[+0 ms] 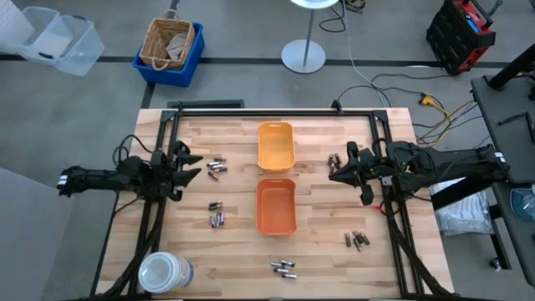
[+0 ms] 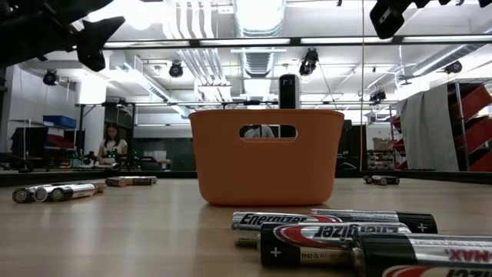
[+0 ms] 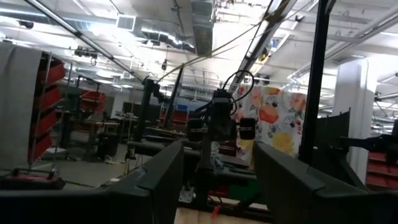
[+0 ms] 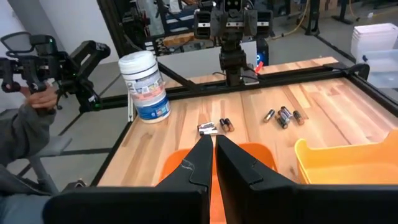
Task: Sort batteries
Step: Put the black battery into the orange bin
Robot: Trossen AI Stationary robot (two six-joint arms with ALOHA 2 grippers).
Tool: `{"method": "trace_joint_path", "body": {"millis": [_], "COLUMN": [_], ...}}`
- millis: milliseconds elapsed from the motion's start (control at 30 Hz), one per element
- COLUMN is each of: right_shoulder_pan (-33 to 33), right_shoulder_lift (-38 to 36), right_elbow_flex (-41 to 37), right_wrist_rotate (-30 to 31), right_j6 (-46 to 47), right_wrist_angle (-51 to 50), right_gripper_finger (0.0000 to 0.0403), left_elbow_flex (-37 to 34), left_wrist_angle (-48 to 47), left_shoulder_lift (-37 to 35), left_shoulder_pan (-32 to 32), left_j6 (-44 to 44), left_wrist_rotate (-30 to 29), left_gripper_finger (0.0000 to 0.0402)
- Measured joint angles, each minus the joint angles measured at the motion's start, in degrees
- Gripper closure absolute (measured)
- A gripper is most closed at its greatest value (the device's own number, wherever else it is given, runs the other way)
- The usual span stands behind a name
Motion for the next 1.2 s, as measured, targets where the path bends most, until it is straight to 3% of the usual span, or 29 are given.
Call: {"method": "trace_joint_path", "body": {"millis": [267, 433, 733, 933, 1200], "right_shoulder_pan": [0.0, 0.0, 0.0, 0.5, 3.2], "right_shoulder_lift": [1.6, 3.9, 8.7, 13.8, 22.5], "right_elbow_flex": [0.0, 0.0, 5.2, 12.9, 20.9], "right_wrist_rotate": [0.3, 0.4, 0.5, 0.8, 1.3], "right_j6": [-0.6, 0.3, 8.4, 15.0, 32.8], "right_wrist_angle": [0.1, 0.5, -5.3, -20.8, -41.3], "right_gripper_finger": [0.039, 0.039, 0.039, 0.039, 0.039], "left_elbow_flex": [0.3, 5.2, 16.6, 21.8, 28.2], "left_wrist_angle": [13.0, 11.3, -7.3, -16.5, -31.9], "left_shoulder_lift": [11.7, 20.7, 29.5, 30.2, 30.4], "left_shoulder_pan": [0.0, 0.0, -0.1, -0.5, -0.5], "left_j6": [0.4, 1.7, 4.7, 3.8, 0.2], "left_wrist_rotate": [4.8, 5.9, 7.8, 7.5, 1.9], "left_gripper_finger": [0.0224, 0.0224, 0.0224, 0.0224, 0.0224]}}
